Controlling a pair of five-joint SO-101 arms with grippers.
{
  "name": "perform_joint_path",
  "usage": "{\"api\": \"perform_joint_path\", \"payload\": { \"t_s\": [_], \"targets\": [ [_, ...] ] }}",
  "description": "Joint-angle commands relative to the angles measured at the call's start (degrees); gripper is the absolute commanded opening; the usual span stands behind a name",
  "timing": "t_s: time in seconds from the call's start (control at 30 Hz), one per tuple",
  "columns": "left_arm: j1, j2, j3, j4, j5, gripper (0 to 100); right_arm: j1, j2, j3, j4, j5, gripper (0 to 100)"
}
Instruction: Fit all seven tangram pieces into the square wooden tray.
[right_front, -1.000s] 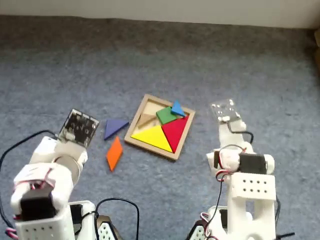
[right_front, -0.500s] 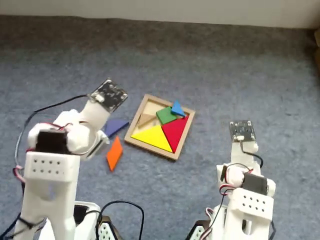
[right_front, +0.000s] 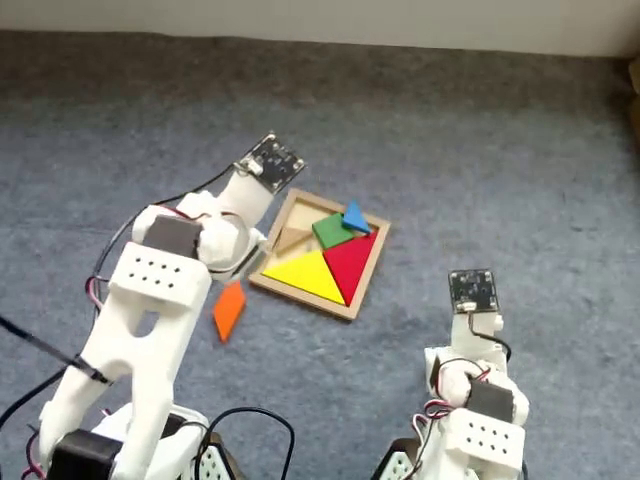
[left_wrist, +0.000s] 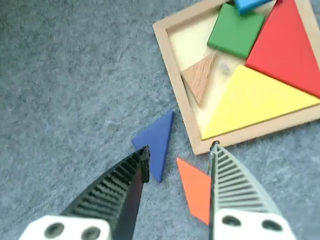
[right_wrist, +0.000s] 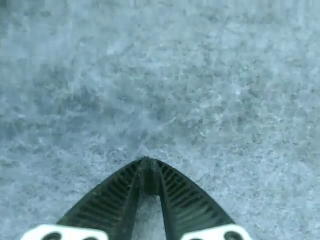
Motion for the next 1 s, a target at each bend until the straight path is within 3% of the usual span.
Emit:
{"api": "perform_joint_path", "payload": {
  "t_s": [0.0, 0.3, 0.57, 0.97],
  "targets": [
    [3.91, 1.45, -2.77, -5.8, 6.68, 20, 1.54, -6.81, 3.74, -1.63, -0.53, 0.9],
    [8.48, 12.44, -2.86, -20.57, 18.73, 20, 1.8, -18.95, 5.85, 6.2, -0.18, 0.9],
    [11.38, 17.01, -2.86, -32.62, 26.81, 20, 1.8, -19.82, 5.76, 7.08, -0.18, 0.9],
    [14.46, 30.02, -5.32, -45.63, 27.78, 20, 1.8, -19.82, 5.76, 7.08, -0.09, 0.9]
  ]
}}
